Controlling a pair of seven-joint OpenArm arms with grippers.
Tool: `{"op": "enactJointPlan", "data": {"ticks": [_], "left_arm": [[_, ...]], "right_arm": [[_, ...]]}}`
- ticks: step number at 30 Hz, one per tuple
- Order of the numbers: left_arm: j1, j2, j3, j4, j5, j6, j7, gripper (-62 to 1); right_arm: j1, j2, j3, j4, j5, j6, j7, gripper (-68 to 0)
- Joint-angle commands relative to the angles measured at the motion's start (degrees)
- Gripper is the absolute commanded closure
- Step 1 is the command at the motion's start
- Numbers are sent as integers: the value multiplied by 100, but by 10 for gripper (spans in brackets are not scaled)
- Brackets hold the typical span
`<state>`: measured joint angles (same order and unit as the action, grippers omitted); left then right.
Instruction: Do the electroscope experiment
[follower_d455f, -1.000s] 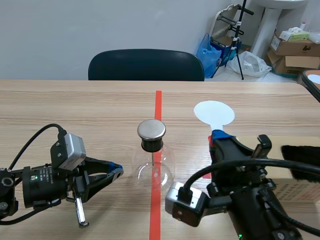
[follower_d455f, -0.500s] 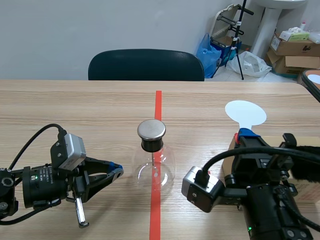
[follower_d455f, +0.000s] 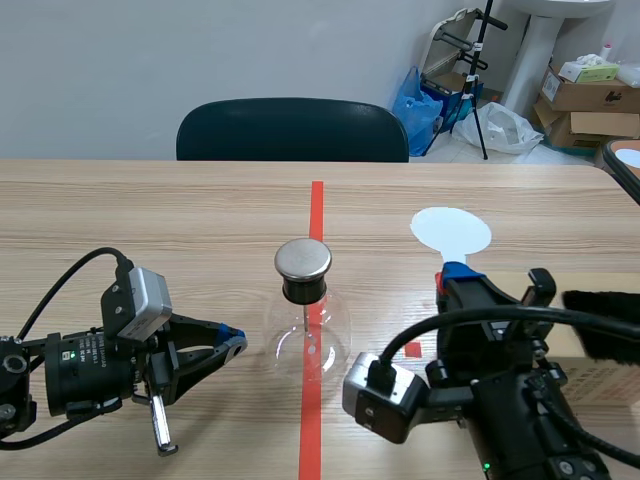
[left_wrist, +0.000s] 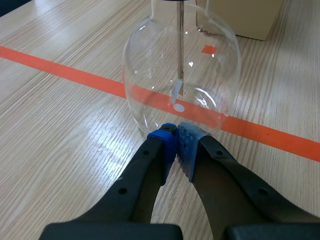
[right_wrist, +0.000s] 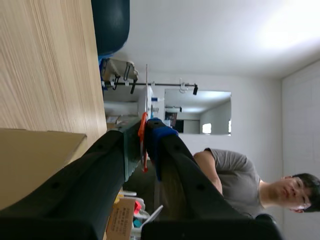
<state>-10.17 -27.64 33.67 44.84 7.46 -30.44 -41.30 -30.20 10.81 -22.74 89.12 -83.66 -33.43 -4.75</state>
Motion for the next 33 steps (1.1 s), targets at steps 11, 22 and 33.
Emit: {"op": "enactJointPlan", "data": {"ticks": [11, 22, 33], "left_arm": [[2, 15, -20, 118, -79, -11, -63, -30], [2, 13, -20, 118, -79, -11, -63, -30], [2, 13, -20, 118, -79, -11, -63, -30]], "right_arm": [[55, 28, -4, 39, -4, -85, 1287, -18], [70, 28, -7, 39, -4, -103, 2308, -18], [70, 28, -7, 39, -4, -103, 2830, -18]]}}
